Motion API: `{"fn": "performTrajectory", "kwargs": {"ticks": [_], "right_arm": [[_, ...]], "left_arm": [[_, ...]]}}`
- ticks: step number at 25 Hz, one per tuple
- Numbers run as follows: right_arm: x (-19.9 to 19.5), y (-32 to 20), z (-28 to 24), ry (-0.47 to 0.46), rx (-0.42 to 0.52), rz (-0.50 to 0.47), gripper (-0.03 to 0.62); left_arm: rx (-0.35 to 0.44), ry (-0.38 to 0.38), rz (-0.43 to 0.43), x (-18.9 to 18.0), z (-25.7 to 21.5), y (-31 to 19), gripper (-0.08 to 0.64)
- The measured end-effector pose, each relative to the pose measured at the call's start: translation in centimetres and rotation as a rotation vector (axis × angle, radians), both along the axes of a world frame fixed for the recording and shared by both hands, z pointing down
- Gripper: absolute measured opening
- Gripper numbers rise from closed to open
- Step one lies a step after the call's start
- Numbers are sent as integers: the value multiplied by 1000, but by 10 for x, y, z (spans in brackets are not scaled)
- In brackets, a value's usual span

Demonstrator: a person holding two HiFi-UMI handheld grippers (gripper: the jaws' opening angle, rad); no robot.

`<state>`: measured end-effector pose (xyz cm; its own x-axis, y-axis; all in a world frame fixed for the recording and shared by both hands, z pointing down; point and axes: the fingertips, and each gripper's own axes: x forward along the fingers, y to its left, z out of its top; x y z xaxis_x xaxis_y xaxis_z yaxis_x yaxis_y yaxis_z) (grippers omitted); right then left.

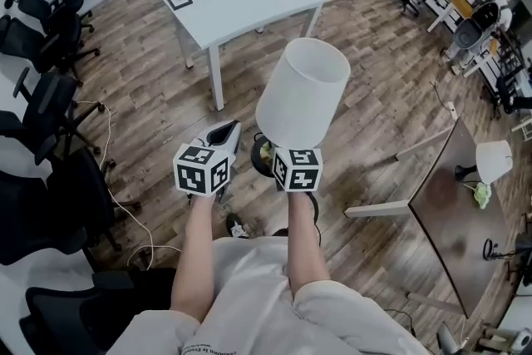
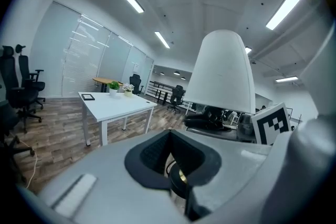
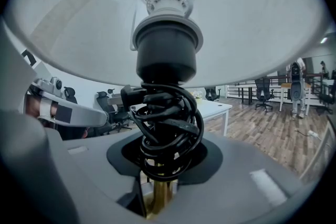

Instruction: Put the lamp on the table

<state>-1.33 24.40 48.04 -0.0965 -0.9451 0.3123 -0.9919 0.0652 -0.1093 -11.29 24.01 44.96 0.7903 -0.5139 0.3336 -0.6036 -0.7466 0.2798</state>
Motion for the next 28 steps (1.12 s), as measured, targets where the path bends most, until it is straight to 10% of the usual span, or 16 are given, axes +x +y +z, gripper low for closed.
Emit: {"fn": "performTrajectory", "kwargs": {"ticks": [28], "right_arm": [[-32,-141,-12,-14,47,-89,150]], "left_arm": [[64,-22,-83,-44,-22,-126,2]]}}
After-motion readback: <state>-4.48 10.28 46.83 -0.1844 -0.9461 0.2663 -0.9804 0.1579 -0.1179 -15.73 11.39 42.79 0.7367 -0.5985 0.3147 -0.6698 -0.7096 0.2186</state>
